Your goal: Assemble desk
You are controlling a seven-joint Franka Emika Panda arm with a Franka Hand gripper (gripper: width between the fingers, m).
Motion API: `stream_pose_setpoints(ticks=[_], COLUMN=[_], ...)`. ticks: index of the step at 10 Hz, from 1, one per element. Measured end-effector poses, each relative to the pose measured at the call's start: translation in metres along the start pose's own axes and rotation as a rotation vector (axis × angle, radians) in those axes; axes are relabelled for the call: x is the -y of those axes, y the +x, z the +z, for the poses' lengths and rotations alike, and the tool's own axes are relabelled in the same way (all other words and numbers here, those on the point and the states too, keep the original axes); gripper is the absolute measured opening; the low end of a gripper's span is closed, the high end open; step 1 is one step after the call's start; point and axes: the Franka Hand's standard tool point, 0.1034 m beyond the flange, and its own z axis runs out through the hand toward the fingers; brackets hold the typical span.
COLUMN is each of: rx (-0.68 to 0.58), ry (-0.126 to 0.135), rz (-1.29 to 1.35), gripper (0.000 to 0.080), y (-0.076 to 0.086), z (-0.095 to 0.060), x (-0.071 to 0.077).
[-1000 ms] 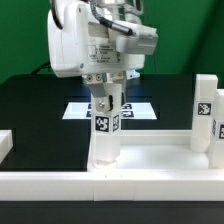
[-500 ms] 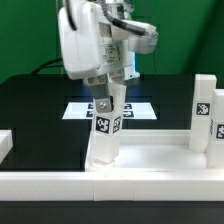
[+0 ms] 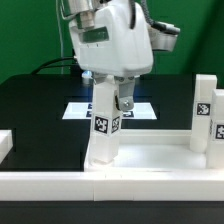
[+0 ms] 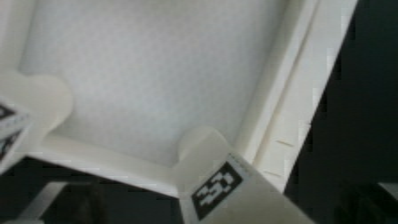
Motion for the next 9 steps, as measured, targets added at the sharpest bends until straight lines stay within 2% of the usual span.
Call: stream_pose_setpoints(ticks=[1, 2, 3, 4, 5, 6, 7, 9], rx=[-0.013, -0.029, -0.032, -0.033, -0.034, -0.034, -0.038, -0.043], ry=[-0.031, -0.074, -0.073, -0.073, -0.074, -0.074, -0.071, -0.068], rz=[-0.138, -0.417, -0.471, -0.420, -0.412, -0.405, -0.285, -0.146], gripper=[0.0649, 0.0649, 0.0649, 0.0649, 0.0540, 0.0397, 0.0286, 0.0288], y=[0.001, 0.012, 0.018, 0.016, 0.017, 0.017, 0.017, 0.017], z=[-0.001, -0.002, -0.002, -0.001, -0.001, -0.001, -0.001, 0.000], x=[0.000, 0.002, 0.004, 0.003, 0.003, 0.003, 0.003, 0.003])
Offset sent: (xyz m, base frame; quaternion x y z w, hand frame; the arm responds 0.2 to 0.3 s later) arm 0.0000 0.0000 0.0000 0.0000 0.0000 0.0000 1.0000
